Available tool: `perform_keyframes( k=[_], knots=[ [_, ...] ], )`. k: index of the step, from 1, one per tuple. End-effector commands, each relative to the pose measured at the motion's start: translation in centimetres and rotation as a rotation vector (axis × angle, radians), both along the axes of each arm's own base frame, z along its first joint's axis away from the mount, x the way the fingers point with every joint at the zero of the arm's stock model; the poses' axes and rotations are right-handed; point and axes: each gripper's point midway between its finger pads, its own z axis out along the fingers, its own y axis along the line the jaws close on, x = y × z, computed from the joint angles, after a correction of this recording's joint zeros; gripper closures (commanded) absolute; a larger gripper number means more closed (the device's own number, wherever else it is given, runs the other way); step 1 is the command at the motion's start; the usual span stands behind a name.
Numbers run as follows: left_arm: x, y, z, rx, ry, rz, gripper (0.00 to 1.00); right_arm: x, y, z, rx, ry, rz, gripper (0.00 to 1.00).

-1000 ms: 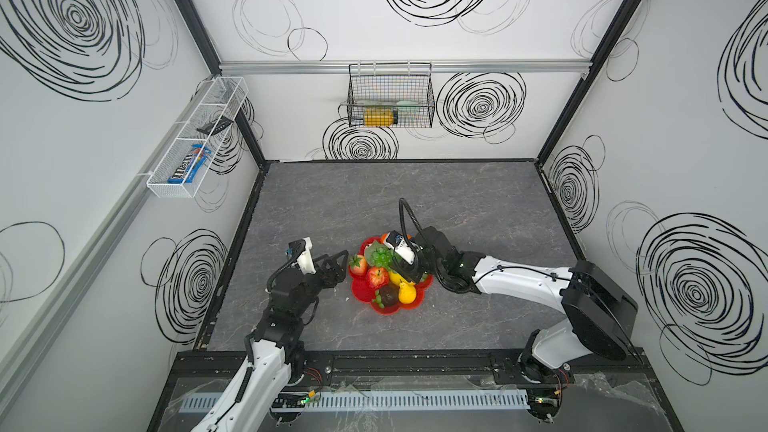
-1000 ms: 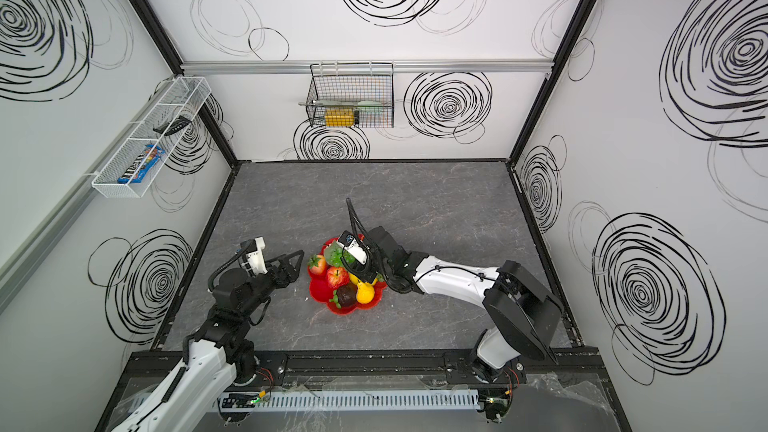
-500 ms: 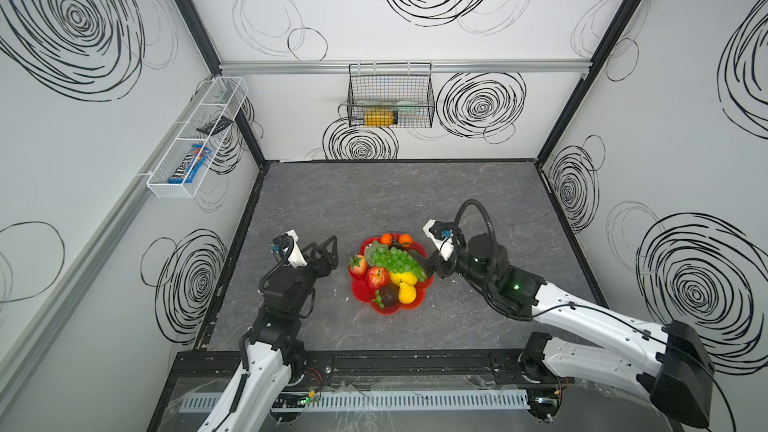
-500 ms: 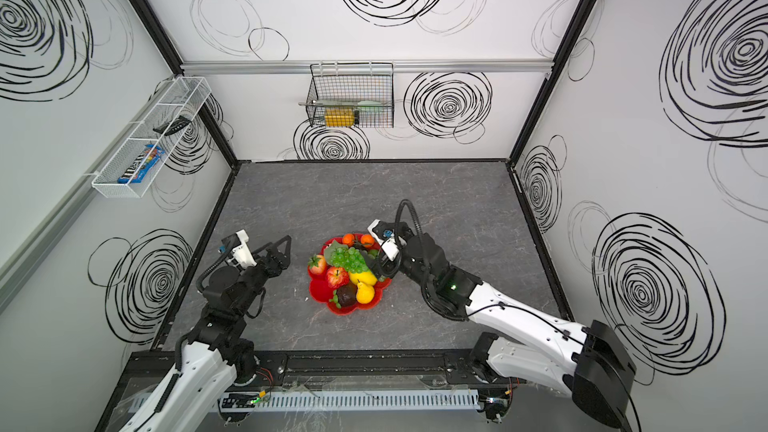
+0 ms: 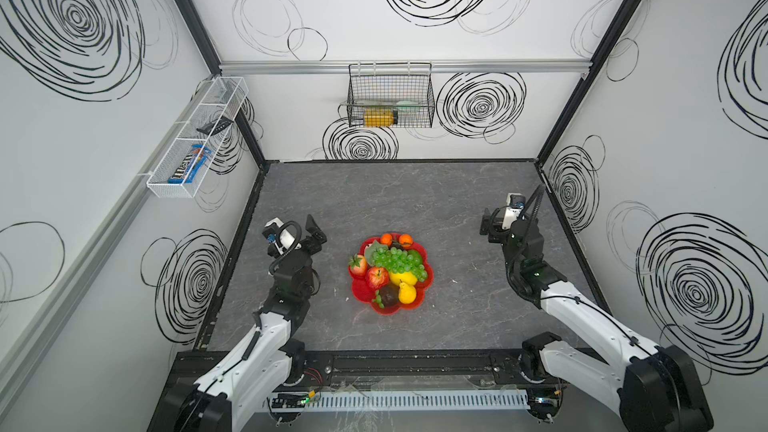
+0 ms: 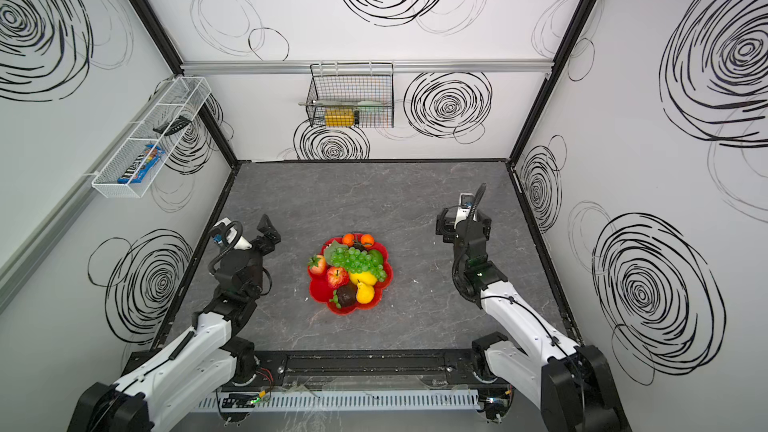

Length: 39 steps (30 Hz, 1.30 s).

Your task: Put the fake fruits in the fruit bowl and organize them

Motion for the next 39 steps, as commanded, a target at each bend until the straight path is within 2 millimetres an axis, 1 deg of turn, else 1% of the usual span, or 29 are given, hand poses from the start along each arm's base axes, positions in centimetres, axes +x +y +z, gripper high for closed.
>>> perform_keyframes(
  k=[1,3,6,9,11,12,13,15,16,19,20,21,23,24,25,26,27,28,30,34,39],
  knots=[
    [-0.3,3.4,1.6,0.154,-0.007,0.18,0.04,0.2,-3.1,-1.8,0.027,0.002,-0.126,0.02],
    [0.2,3.5,0.7,0.185,0.005,0.155,0.04,0.5,-3.7,-2.9,0.029,0.017,-0.139,0.03],
    [0.5,3.7,-0.7,0.224,0.005,0.125,0.04,1.0,-3.7,-4.3,0.016,0.014,-0.125,0.03],
    [1.3,3.6,-2.4,0.193,0.014,0.059,0.04,1.4,-3.5,-6.0,0.007,0.022,-0.102,0.03],
    [1.6,3.7,-3.1,0.172,0.011,0.034,0.04,1.7,-3.7,-7.3,0.004,0.047,-0.095,0.03],
    [1.7,3.7,-3.5,0.163,0.005,0.018,0.04,1.9,-3.5,-7.5,-0.001,0.064,-0.087,0.03],
    [1.7,3.6,-3.8,0.159,-0.006,0.004,0.04,2.1,-3.1,-7.2,0.003,0.059,-0.062,0.03],
    [1.8,2.7,-3.5,0.187,-0.037,-0.041,0.04,2.1,-2.9,-6.6,-0.005,0.016,-0.032,0.03],
    [2.1,2.3,-3.7,0.194,-0.019,-0.066,0.04,2.1,-2.8,-6.3,-0.014,-0.003,-0.02,0.03],
    [2.5,1.9,-3.8,0.206,-0.011,-0.087,0.04,2.2,-2.1,-5.7,-0.018,-0.062,0.053,0.03],
    [2.6,1.6,-3.8,0.215,-0.014,-0.106,0.04,1.9,-1.9,-6.0,-0.019,-0.079,0.081,0.03],
    [2.7,1.2,-3.7,0.225,-0.015,-0.123,0.04,1.8,-2.0,-5.8,-0.019,-0.111,0.082,0.03],
    [3.2,0.3,-3.9,0.252,-0.004,-0.165,0.04,2.0,-2.2,-6.2,0.006,-0.094,0.09,0.03],
    [3.6,-0.6,-4.3,0.272,0.007,-0.206,0.04,2.1,-2.4,-6.3,0.019,-0.092,0.098,0.03],
    [4.1,-1.0,-5.1,0.277,0.031,-0.23,0.04,2.0,-2.5,-6.5,0.03,-0.094,0.103,0.03],
    [4.4,-1.4,-4.8,0.306,0.004,-0.23,0.04,2.0,-2.8,-6.9,0.048,-0.09,0.1,0.03],
    [4.2,-1.5,-4.9,0.303,0.013,-0.229,0.04,2.0,-3.0,-7.2,0.053,-0.093,0.1,0.03],
    [4.3,-1.1,-5.2,0.284,0.038,-0.221,0.04,2.2,-3.1,-7.3,0.047,-0.094,0.095,0.03],
    [4.3,-1.0,-5.0,0.296,0.024,-0.201,0.04,2.5,-3.1,-7.5,0.063,-0.065,0.098,0.03],
    [4.2,-1.1,-4.8,0.299,0.014,-0.202,0.04,2.4,-3.6,-7.4,0.065,-0.078,0.072,0.03],
    [4.2,-1.1,-4.9,0.299,0.02,-0.2,0.04,2.5,-3.6,-7.5,0.072,-0.072,0.074,0.03]
  ],
)
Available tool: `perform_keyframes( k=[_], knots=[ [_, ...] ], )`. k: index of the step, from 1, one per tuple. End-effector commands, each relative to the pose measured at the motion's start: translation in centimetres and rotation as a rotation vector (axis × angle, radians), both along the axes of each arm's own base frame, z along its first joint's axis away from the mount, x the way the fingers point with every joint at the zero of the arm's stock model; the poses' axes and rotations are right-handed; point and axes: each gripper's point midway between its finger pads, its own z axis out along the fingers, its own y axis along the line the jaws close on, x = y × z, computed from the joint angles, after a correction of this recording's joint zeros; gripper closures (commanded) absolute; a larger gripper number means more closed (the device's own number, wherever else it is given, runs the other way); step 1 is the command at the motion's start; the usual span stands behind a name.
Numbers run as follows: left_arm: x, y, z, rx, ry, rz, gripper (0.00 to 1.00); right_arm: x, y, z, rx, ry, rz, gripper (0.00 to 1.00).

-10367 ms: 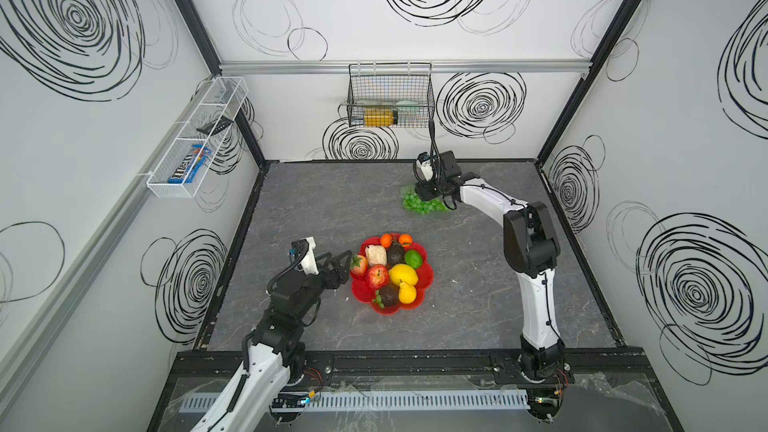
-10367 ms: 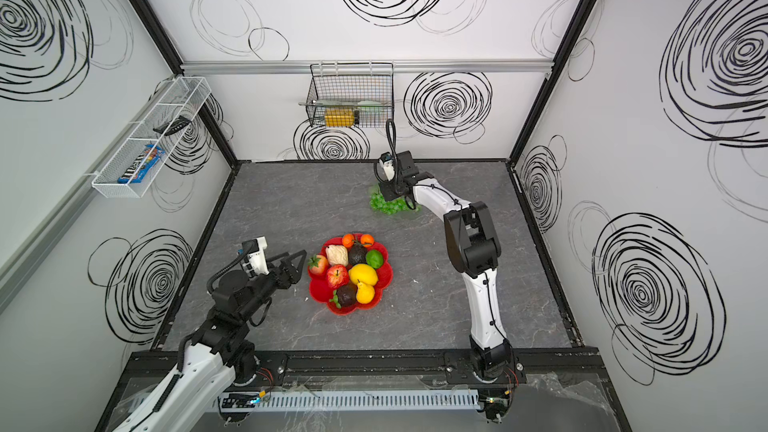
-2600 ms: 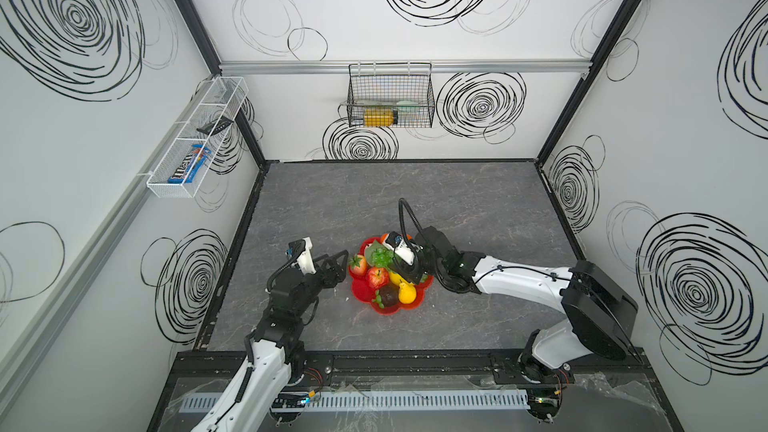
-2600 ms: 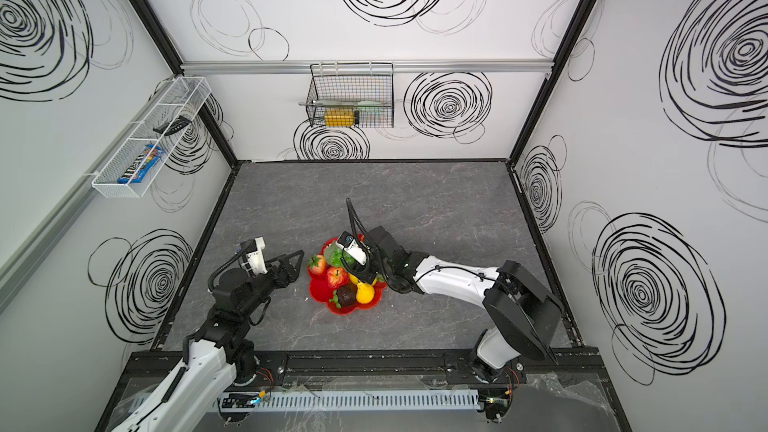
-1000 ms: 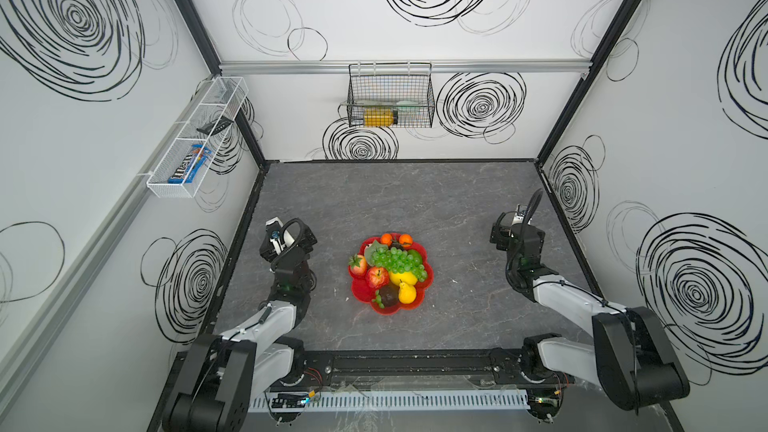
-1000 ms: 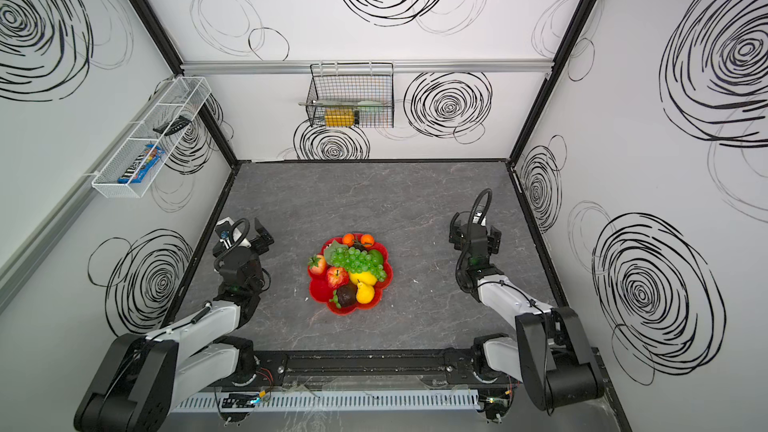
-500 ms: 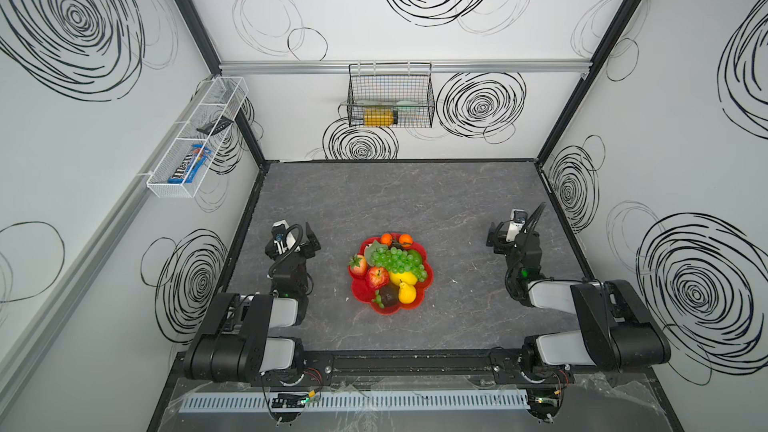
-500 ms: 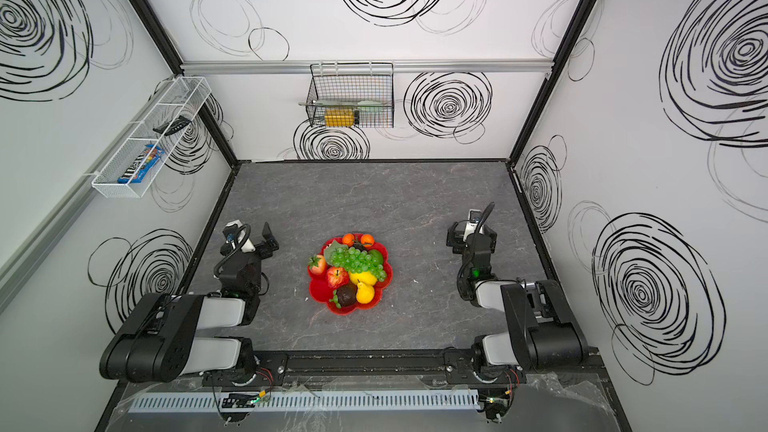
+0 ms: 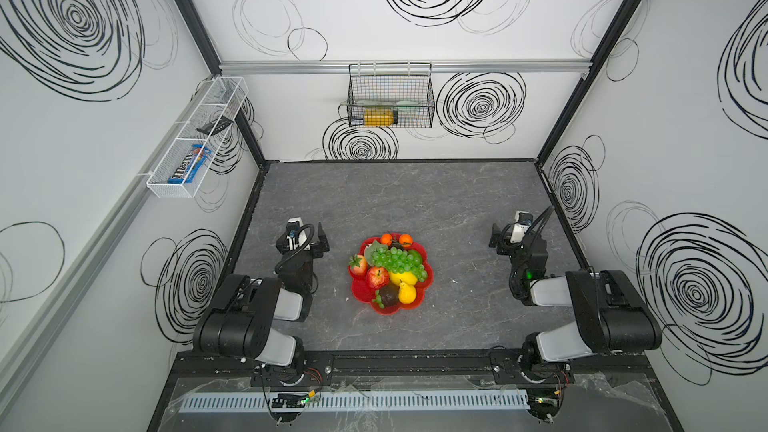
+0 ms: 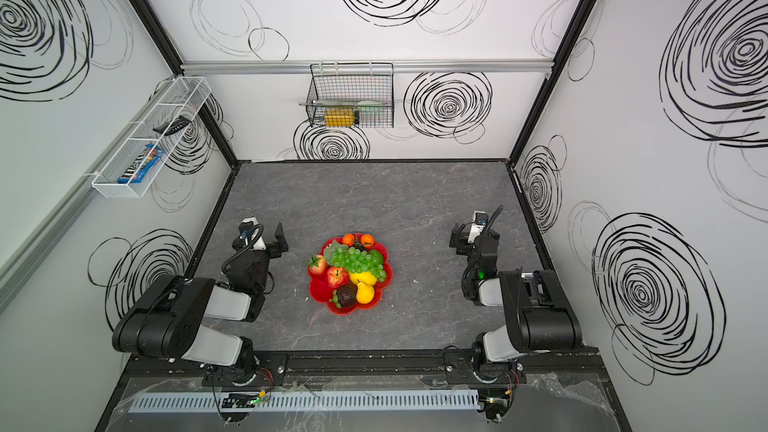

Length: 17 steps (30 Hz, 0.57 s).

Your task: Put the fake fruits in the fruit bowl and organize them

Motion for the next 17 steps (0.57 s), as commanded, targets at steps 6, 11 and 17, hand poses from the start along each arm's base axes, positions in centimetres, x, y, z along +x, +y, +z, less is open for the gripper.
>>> perform_keyframes(
  k=[6,11,17],
  knots=[
    [0.44,-0.2,2.29,0.02,-0.084,0.002,0.04,0.64,-0.06,1.55,0.018,-0.059,0.001,0.03],
    [0.44,-0.2,2.25,0.021,-0.083,0.002,0.04,0.78,-0.01,1.45,0.02,-0.053,0.009,0.03],
    [0.48,-0.25,2.31,0.021,-0.085,0.0,0.04,0.62,-0.04,1.56,0.02,-0.059,0.007,0.03]
  ],
)
